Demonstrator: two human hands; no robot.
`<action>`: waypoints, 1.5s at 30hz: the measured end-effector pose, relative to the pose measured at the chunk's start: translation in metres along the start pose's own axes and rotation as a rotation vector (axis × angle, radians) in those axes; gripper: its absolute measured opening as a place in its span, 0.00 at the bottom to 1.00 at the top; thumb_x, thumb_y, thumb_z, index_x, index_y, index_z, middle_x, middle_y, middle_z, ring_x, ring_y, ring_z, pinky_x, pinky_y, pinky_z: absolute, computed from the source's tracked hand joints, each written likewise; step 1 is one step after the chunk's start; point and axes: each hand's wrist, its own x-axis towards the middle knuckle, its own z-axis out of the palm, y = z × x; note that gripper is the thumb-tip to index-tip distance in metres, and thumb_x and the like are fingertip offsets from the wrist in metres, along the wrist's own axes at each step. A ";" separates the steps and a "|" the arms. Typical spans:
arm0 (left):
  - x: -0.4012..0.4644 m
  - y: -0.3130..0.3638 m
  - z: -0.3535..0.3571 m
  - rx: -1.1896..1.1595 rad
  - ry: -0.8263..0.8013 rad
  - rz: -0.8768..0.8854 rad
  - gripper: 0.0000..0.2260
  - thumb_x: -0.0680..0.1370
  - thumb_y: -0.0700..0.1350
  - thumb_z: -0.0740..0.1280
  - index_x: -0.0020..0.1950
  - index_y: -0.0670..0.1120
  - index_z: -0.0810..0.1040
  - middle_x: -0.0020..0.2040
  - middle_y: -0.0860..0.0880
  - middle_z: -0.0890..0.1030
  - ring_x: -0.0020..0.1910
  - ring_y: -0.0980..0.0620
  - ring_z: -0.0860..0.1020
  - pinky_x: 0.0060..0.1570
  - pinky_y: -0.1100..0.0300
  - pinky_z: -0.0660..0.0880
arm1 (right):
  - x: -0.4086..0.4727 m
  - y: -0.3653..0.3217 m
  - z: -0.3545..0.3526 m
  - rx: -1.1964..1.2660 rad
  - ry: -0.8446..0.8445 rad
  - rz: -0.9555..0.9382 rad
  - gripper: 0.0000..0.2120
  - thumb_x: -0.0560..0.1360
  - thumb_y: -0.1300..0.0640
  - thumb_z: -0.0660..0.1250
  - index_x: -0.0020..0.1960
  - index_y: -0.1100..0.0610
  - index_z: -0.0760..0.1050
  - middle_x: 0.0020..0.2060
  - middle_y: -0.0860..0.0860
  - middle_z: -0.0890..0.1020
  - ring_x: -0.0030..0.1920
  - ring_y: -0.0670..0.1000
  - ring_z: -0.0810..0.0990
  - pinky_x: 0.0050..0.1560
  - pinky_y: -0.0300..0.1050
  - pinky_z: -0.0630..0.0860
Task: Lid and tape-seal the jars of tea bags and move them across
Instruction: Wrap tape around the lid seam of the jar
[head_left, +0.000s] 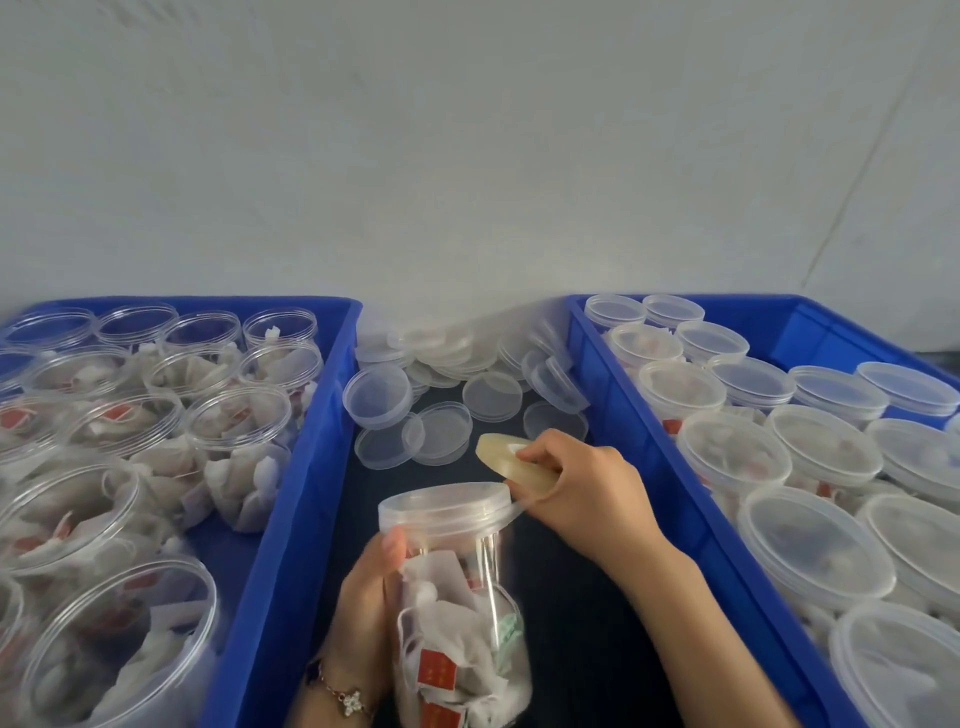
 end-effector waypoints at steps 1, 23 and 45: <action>0.002 0.001 0.001 0.022 -0.022 0.007 0.34 0.38 0.58 0.83 0.39 0.43 0.86 0.30 0.42 0.82 0.28 0.47 0.81 0.27 0.57 0.79 | -0.001 -0.002 0.001 -0.004 -0.027 -0.019 0.18 0.69 0.41 0.70 0.56 0.47 0.75 0.47 0.44 0.82 0.45 0.47 0.78 0.41 0.41 0.70; 0.013 -0.002 0.004 0.709 0.308 0.419 0.18 0.75 0.53 0.65 0.65 0.58 0.71 0.56 0.66 0.79 0.55 0.68 0.76 0.46 0.78 0.71 | -0.010 -0.010 0.011 -0.351 -0.009 -0.041 0.06 0.79 0.50 0.60 0.52 0.51 0.67 0.42 0.46 0.78 0.38 0.46 0.77 0.37 0.41 0.74; 0.012 -0.005 -0.014 0.690 0.497 0.374 0.37 0.55 0.60 0.72 0.62 0.52 0.73 0.49 0.57 0.81 0.46 0.65 0.80 0.39 0.69 0.76 | -0.018 0.004 -0.013 0.397 -0.373 -0.058 0.38 0.55 0.26 0.70 0.63 0.23 0.61 0.43 0.45 0.80 0.44 0.40 0.79 0.50 0.39 0.76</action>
